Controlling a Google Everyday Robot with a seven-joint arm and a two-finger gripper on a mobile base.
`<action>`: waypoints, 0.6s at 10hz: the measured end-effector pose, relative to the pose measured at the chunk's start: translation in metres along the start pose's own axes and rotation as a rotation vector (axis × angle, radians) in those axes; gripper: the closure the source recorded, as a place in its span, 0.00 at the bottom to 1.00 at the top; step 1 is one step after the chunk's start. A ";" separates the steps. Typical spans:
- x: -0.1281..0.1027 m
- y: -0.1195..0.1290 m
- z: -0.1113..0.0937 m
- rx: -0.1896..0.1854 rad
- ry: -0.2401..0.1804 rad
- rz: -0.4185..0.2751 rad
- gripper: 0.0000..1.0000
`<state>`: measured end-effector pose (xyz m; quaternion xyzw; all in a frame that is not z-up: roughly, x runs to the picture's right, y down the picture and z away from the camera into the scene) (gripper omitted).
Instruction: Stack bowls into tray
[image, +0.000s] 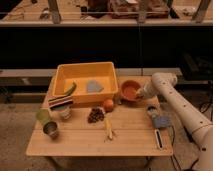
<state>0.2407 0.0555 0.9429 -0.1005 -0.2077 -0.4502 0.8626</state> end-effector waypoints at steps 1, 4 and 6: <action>0.000 0.000 -0.001 0.000 0.000 0.000 1.00; 0.001 -0.001 -0.008 -0.006 0.000 -0.002 1.00; 0.001 -0.002 -0.009 -0.005 0.000 -0.002 1.00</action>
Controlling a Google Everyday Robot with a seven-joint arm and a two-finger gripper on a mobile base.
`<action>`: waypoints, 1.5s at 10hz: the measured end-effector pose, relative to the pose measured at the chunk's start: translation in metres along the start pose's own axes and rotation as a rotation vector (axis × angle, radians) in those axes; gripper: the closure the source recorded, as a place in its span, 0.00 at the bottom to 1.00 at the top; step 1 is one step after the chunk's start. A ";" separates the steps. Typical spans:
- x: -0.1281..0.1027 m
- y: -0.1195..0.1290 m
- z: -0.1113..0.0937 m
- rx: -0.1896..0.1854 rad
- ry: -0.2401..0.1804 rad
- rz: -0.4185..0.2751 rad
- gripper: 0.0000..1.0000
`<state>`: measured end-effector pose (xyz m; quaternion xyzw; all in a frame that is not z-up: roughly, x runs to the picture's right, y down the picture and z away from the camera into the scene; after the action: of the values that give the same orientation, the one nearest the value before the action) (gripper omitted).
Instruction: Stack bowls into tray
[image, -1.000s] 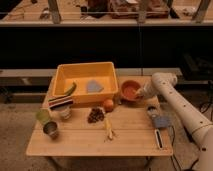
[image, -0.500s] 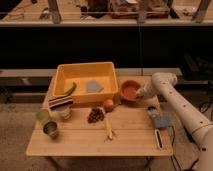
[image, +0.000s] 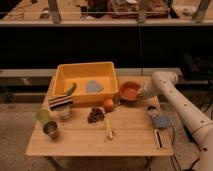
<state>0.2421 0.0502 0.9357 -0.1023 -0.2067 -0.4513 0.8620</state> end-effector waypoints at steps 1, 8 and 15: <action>0.000 0.000 0.000 0.001 0.000 0.000 1.00; 0.013 -0.035 -0.082 0.004 0.001 0.003 1.00; 0.012 -0.037 -0.083 0.005 -0.001 0.001 1.00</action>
<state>0.2403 -0.0100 0.8669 -0.1004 -0.2081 -0.4502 0.8625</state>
